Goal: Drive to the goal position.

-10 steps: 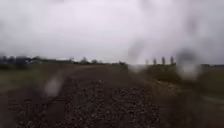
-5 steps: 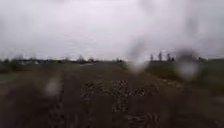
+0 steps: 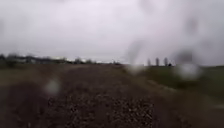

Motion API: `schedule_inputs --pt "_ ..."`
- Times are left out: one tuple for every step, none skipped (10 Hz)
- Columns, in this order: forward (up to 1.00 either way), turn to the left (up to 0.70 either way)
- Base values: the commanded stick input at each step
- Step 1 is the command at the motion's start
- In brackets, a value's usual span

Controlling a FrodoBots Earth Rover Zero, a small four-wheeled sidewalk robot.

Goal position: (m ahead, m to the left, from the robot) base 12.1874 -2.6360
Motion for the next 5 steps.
schedule_inputs --pt "1.0 0.08" --pt "1.0 0.4" --pt "1.0 0.4" --pt "1.0 0.0" --pt "1.0 0.0"
